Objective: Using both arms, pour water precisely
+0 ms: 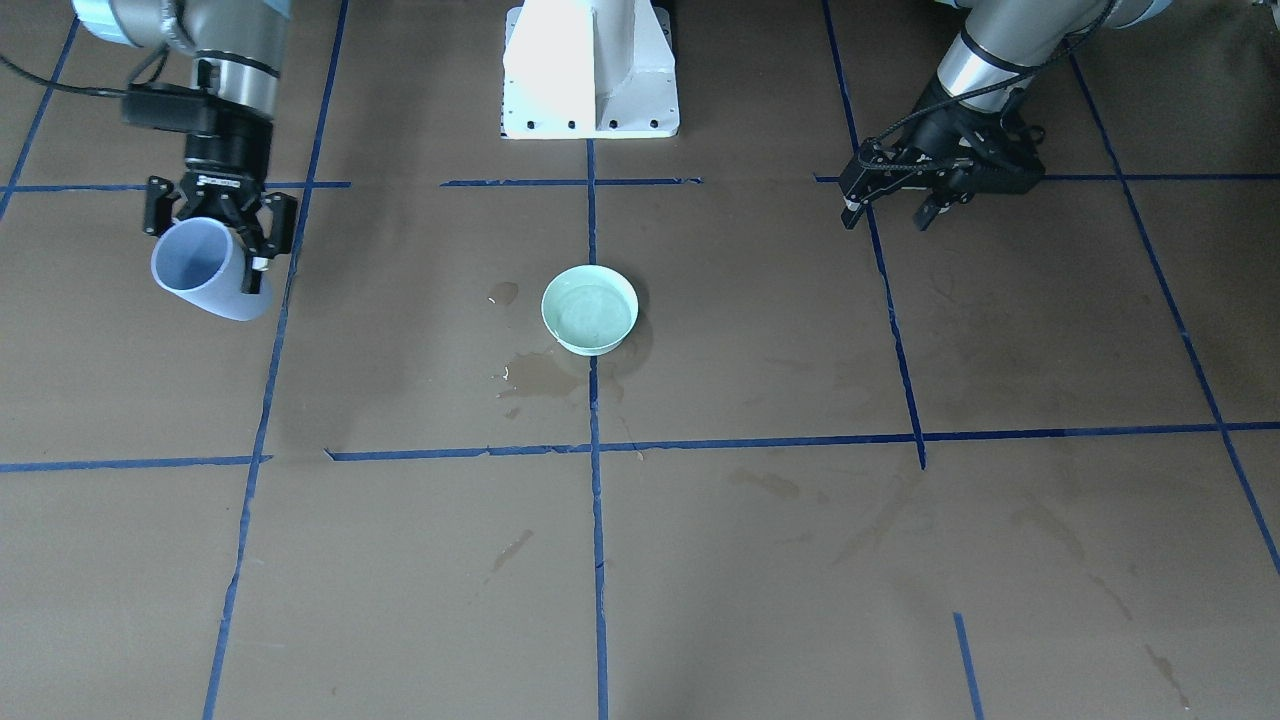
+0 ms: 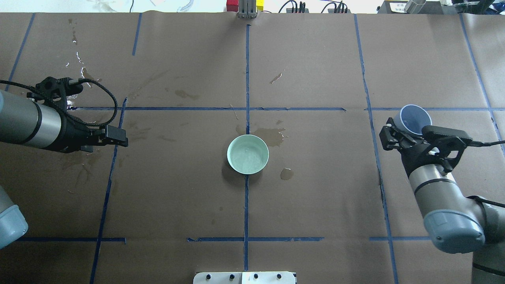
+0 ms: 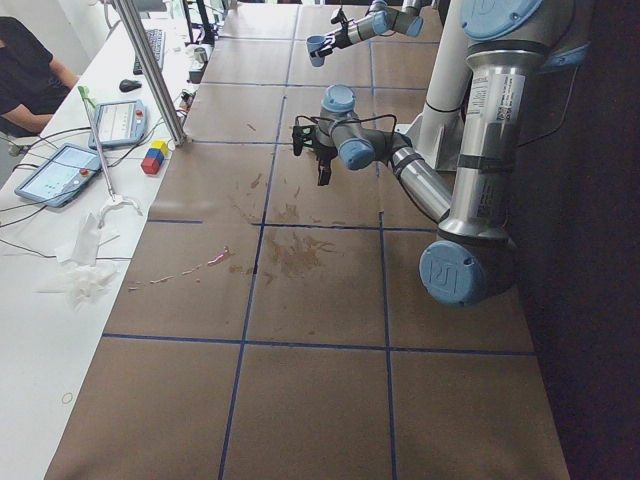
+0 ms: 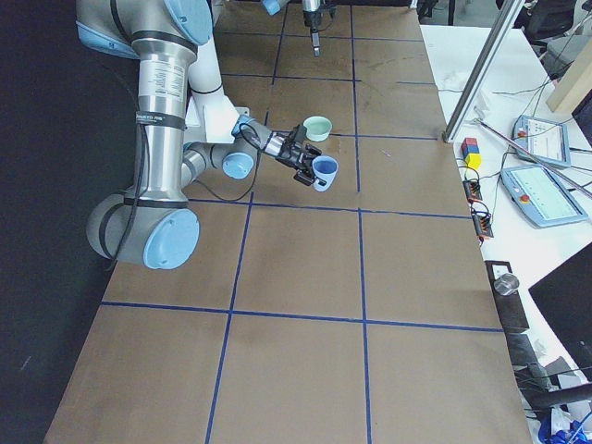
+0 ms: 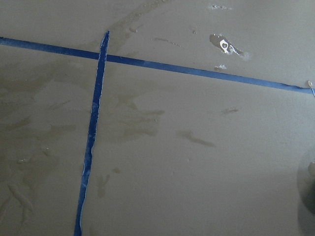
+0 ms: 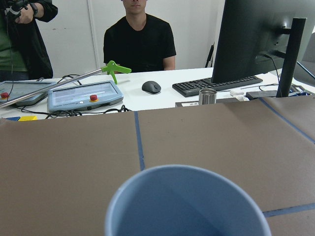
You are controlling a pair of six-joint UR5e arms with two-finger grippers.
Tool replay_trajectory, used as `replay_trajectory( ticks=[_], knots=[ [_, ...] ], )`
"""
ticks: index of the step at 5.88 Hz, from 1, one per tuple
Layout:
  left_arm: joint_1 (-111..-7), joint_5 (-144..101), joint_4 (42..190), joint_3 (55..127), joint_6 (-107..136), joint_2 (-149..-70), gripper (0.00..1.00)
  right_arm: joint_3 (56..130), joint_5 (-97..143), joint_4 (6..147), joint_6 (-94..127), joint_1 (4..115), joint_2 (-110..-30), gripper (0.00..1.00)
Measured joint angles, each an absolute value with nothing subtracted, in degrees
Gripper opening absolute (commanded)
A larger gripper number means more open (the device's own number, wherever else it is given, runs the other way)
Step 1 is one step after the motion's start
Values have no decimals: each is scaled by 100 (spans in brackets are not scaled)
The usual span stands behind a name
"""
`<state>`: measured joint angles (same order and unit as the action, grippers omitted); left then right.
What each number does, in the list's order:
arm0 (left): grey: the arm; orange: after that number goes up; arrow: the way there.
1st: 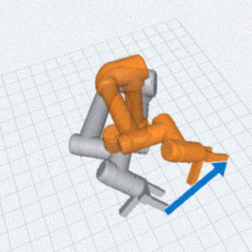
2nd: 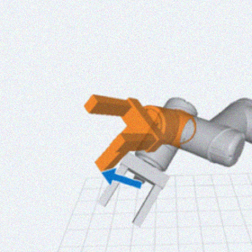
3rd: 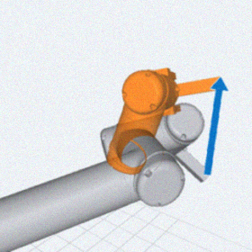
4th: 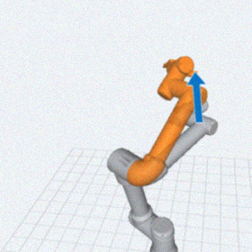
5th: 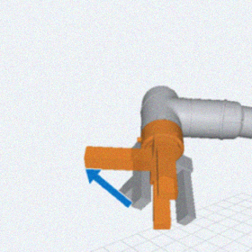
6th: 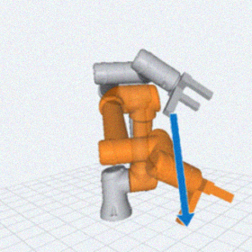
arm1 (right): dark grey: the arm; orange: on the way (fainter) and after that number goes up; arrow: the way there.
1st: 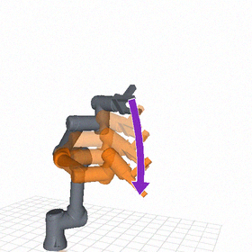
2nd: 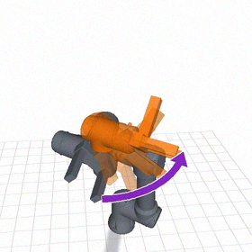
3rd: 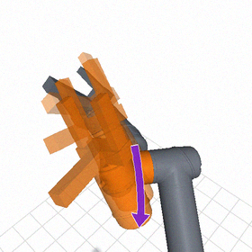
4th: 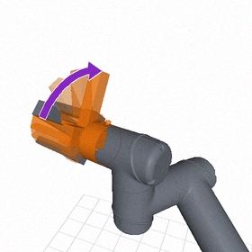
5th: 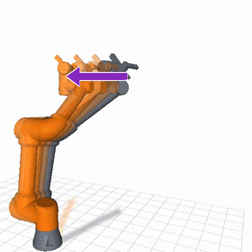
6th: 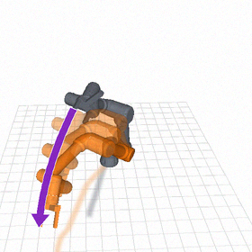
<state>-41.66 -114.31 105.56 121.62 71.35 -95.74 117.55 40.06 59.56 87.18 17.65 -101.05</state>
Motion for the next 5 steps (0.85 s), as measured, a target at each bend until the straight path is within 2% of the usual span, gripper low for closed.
replay_trajectory(
  ticks=[3, 5],
  knots=[
    [-4166, -11460, 10556, 12109, 7145, -9574, 100, 10124, 4180, 2984, 7889, 2077, -10762, 1],
    [-4160, -11468, 10556, 12099, 7148, -9578, 100, 9553, 4143, 2235, 7578, 2116, -10874, 2]
  ],
)
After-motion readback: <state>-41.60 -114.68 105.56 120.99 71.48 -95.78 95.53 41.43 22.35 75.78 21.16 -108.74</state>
